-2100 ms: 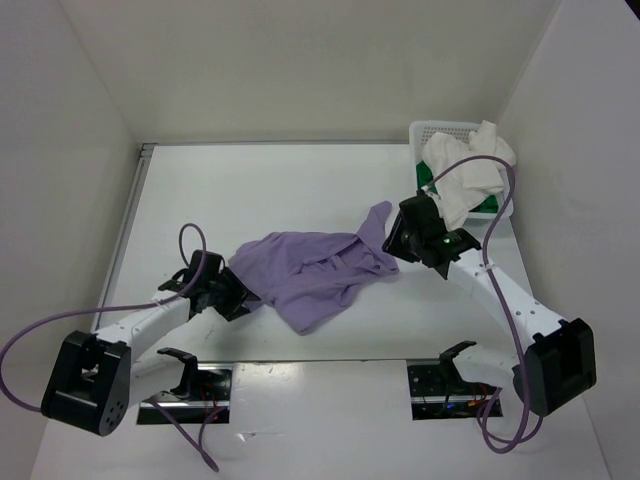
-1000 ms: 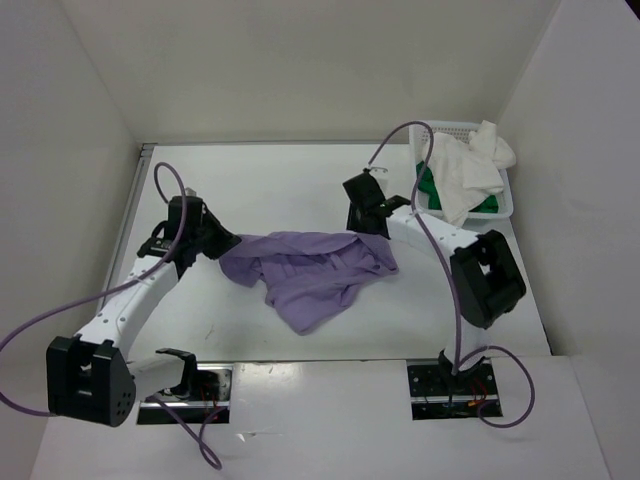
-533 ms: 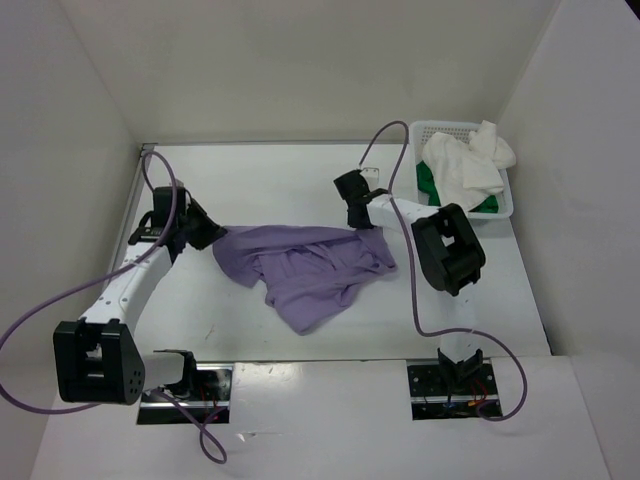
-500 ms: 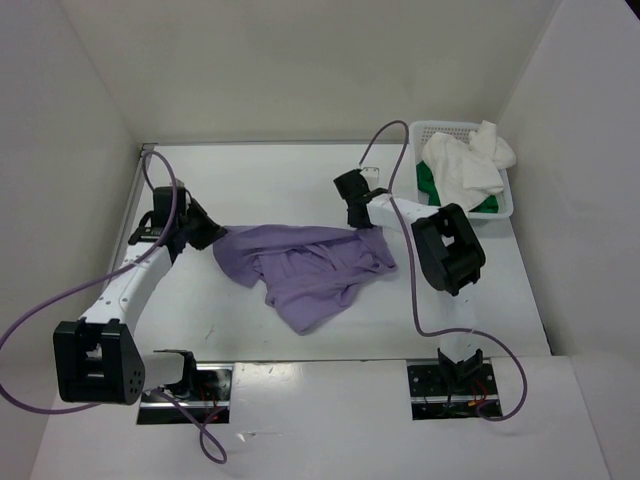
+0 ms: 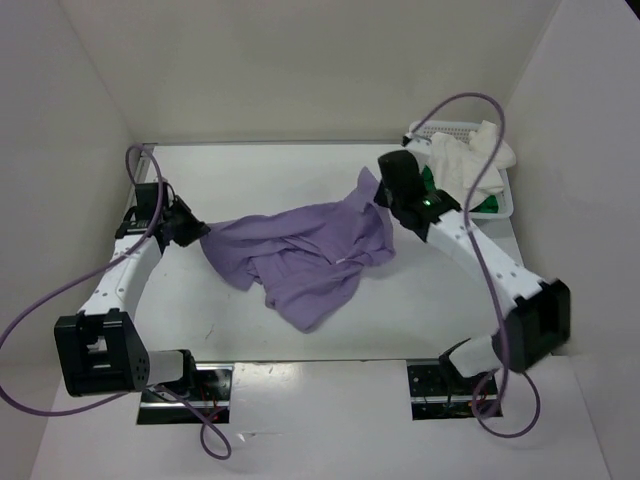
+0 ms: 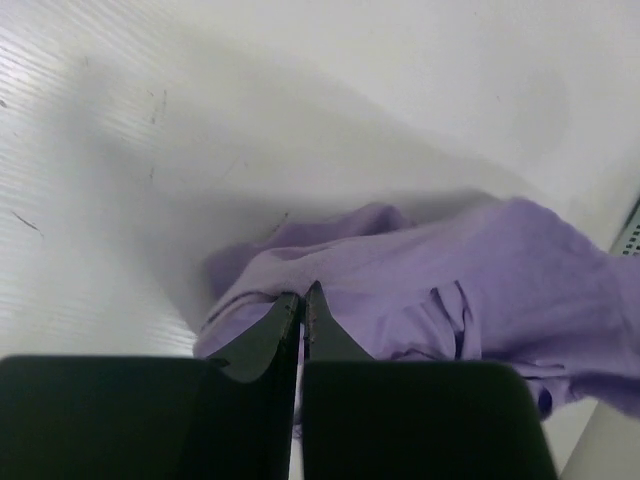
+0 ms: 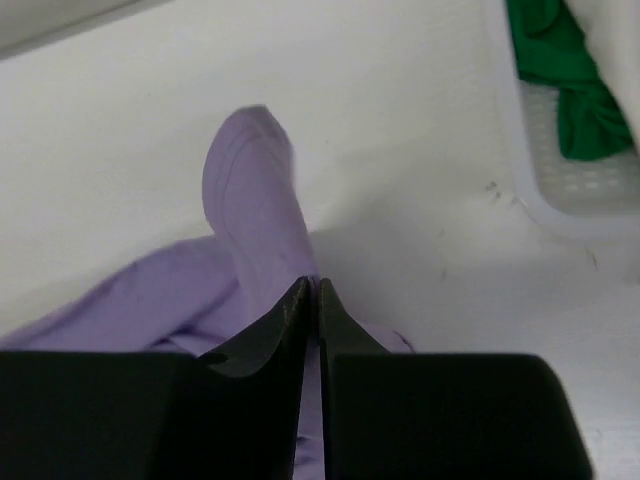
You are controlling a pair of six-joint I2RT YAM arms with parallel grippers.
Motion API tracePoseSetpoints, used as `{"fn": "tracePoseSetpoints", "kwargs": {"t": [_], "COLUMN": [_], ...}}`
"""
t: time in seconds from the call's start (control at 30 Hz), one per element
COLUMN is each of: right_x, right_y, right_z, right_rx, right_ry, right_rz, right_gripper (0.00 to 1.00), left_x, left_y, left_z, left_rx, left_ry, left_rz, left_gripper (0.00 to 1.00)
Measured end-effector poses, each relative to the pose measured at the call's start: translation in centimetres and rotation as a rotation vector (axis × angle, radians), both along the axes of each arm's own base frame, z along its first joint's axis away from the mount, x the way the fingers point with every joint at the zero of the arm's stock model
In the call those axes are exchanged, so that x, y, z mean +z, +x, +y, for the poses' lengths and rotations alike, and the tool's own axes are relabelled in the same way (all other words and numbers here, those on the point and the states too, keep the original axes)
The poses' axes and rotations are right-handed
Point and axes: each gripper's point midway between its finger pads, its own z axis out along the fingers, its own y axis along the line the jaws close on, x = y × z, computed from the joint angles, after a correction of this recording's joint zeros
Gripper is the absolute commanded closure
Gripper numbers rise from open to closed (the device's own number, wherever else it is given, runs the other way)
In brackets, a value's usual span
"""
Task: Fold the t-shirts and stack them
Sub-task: Flatten out the crumpled T-shirt at the center of the board.
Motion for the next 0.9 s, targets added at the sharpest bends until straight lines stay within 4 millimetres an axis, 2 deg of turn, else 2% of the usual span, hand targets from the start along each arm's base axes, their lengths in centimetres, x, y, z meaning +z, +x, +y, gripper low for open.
{"fn": "tracePoseSetpoints", "kwargs": {"t": [0.03,0.1,0.17,0.2,0.3,0.37,0.4,0.5,0.53,0.63,0.7,0.77,0.9], "right_x": [0.8,0.6,-2.0,-3.6,-8.1,-9.1,-9.1,-8.6,-8.5,-8.6,-8.7,-9.2,-11.8], "right_y": [-1.5,-4.6,-7.1,-8.1,-10.3,-11.0,-11.0,-10.7,-10.6,-10.8,-11.1,-11.6,-12.9], "right_z": [-1.1,-2.9,-5.2,-6.0,-7.8,-7.9,-7.8,-6.7,-6.3,-5.2,-4.3,-2.7,1.2], "right_rx": [-0.013,-0.032,-0.074,-0.093,-0.128,-0.126,-0.119,-0.066,-0.044,0.020,0.068,0.132,0.256], "right_ry": [0.024,0.058,0.057,0.051,0.009,-0.005,0.000,0.031,0.043,0.065,0.072,0.070,0.028], "right_rz": [-0.017,-0.016,0.041,0.081,0.224,0.275,0.278,0.275,0.272,0.285,0.300,0.320,0.390], "right_gripper": [0.86,0.73,0.58,0.55,0.52,0.52,0.58,0.66,0.73,0.77,0.77,0.73,0.55], "left_x": [0.1,1.0,2.0,2.3,2.3,2.0,1.9,1.5,1.5,1.7,1.7,1.5,0.8], "left_y": [0.0,0.5,1.0,1.2,1.2,1.0,0.9,0.6,0.6,0.7,0.7,0.7,0.3], "left_z": [0.3,0.5,0.5,0.5,0.5,0.4,0.3,0.1,0.0,-0.2,-0.3,-0.5,-0.6], "left_rx": [0.002,0.000,-0.005,-0.010,-0.022,-0.027,-0.029,-0.038,-0.041,-0.050,-0.059,-0.066,-0.082], "left_ry": [0.008,0.016,0.021,0.022,0.030,0.028,0.026,0.016,0.013,0.005,-0.001,-0.005,-0.001], "left_rz": [0.002,-0.014,-0.041,-0.049,-0.052,-0.044,-0.039,-0.030,-0.031,-0.038,-0.042,-0.045,-0.031], "left_gripper": [1.00,1.00,1.00,1.00,1.00,1.00,1.00,1.00,1.00,1.00,1.00,1.00,1.00]}}
